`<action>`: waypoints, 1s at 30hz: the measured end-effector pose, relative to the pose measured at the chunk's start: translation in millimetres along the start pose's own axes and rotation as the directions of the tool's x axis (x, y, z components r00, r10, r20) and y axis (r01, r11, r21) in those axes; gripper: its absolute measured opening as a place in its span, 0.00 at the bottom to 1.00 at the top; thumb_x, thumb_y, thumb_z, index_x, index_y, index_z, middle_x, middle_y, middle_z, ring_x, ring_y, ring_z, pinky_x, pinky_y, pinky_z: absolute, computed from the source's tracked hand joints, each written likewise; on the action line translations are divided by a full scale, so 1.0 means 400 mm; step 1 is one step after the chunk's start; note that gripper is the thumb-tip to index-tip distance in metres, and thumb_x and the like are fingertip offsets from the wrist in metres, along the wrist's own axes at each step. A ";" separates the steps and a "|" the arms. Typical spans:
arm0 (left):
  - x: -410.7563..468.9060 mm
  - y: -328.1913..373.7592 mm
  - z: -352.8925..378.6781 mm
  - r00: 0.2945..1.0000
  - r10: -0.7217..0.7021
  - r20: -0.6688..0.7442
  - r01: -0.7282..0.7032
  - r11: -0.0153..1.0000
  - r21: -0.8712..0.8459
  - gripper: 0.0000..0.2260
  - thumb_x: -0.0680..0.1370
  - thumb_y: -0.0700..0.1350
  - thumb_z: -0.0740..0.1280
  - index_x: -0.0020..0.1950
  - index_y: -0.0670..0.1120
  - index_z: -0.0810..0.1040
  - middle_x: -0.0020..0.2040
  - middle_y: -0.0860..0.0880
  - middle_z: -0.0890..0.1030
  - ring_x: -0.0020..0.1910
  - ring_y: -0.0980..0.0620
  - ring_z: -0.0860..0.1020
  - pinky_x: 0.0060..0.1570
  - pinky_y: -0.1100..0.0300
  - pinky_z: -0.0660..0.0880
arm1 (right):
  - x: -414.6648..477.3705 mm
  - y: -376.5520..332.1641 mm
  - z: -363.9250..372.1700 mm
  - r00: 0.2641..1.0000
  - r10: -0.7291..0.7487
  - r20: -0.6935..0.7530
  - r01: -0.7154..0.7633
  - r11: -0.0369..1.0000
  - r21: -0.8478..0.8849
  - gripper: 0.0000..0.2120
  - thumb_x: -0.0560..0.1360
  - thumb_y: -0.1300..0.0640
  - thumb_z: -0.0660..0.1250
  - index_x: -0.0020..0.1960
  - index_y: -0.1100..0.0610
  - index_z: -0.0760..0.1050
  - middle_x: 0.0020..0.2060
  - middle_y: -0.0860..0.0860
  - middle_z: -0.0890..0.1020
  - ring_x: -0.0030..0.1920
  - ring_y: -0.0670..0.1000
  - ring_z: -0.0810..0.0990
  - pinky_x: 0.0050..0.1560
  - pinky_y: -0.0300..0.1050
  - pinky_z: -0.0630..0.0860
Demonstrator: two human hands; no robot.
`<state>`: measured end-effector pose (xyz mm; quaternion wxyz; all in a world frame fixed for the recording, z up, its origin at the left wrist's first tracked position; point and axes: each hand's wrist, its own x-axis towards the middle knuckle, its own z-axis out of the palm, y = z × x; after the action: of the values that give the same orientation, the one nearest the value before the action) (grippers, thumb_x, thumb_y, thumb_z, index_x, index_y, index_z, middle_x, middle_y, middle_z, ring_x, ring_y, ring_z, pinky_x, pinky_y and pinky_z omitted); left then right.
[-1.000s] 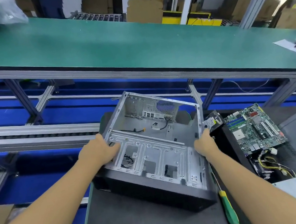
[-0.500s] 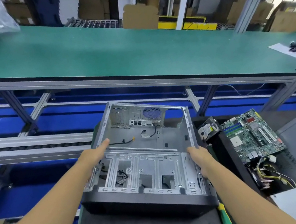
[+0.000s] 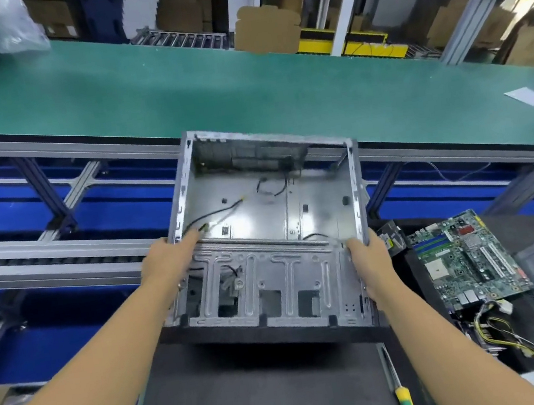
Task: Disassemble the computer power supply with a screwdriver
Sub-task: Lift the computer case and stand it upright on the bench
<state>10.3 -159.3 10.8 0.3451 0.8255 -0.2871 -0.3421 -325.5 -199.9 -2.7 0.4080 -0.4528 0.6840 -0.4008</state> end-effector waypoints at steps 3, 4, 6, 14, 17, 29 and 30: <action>0.009 0.017 0.000 1.000 0.009 -0.012 -0.010 0.999 -0.050 0.23 0.73 0.61 0.69 0.53 0.43 0.73 0.46 0.45 0.80 0.44 0.44 0.78 0.45 0.49 0.79 | 0.017 -0.021 -0.002 0.992 -0.123 0.017 0.123 0.992 0.001 0.22 0.78 0.59 0.63 0.69 0.43 0.71 0.54 0.40 0.81 0.47 0.39 0.80 0.43 0.34 0.74; 0.007 0.015 0.002 1.000 0.019 -0.013 -0.020 0.998 -0.052 0.21 0.74 0.60 0.69 0.51 0.43 0.73 0.43 0.46 0.79 0.41 0.45 0.78 0.40 0.51 0.77 | 0.019 -0.017 -0.002 0.991 -0.134 0.024 0.134 0.991 0.004 0.23 0.78 0.59 0.63 0.72 0.46 0.70 0.59 0.43 0.80 0.54 0.42 0.80 0.49 0.37 0.74; 0.004 0.014 0.005 0.999 0.045 -0.030 -0.045 0.999 -0.012 0.18 0.75 0.59 0.67 0.49 0.44 0.74 0.40 0.47 0.77 0.37 0.49 0.75 0.32 0.56 0.70 | 0.019 -0.003 -0.003 0.990 -0.142 0.023 0.142 0.990 0.000 0.25 0.79 0.57 0.64 0.75 0.49 0.66 0.64 0.46 0.78 0.61 0.48 0.77 0.58 0.43 0.74; -0.023 -0.013 0.008 0.990 0.027 -0.137 -0.040 0.995 -0.093 0.09 0.73 0.54 0.67 0.41 0.49 0.77 0.38 0.46 0.80 0.38 0.44 0.78 0.32 0.56 0.70 | -0.022 0.015 -0.013 0.983 -0.185 -0.008 0.185 0.980 0.066 0.27 0.77 0.61 0.62 0.72 0.41 0.69 0.52 0.34 0.81 0.45 0.35 0.80 0.37 0.28 0.75; -0.035 -0.023 0.004 0.982 0.039 -0.183 -0.058 0.993 -0.098 0.09 0.73 0.53 0.68 0.37 0.52 0.74 0.36 0.49 0.79 0.36 0.48 0.77 0.30 0.58 0.67 | -0.040 0.031 -0.019 0.980 -0.198 -0.031 0.200 0.975 0.101 0.28 0.76 0.64 0.62 0.71 0.41 0.70 0.51 0.32 0.81 0.46 0.35 0.81 0.38 0.27 0.75; -0.007 0.002 0.009 0.976 0.187 -0.116 -0.215 0.923 -0.320 0.05 0.72 0.49 0.63 0.38 0.50 0.69 0.33 0.50 0.70 0.32 0.49 0.68 0.33 0.55 0.67 | 0.009 0.011 0.007 0.975 -0.220 0.010 0.220 0.975 0.013 0.35 0.78 0.57 0.59 0.76 0.33 0.49 0.43 0.24 0.78 0.36 0.38 0.76 0.38 0.30 0.76; -0.008 -0.005 0.013 0.975 0.201 -0.097 -0.221 0.923 -0.316 0.05 0.73 0.48 0.63 0.37 0.54 0.70 0.33 0.51 0.70 0.32 0.50 0.68 0.32 0.56 0.67 | 0.009 0.014 0.008 0.980 -0.197 0.039 0.197 0.980 0.012 0.35 0.79 0.56 0.60 0.76 0.33 0.47 0.49 0.26 0.78 0.44 0.37 0.78 0.46 0.31 0.75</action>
<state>5.0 -157.8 7.8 0.5199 0.7320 -0.3030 -0.3194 -325.2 -202.4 -9.4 0.3816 -0.5246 0.6260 -0.4328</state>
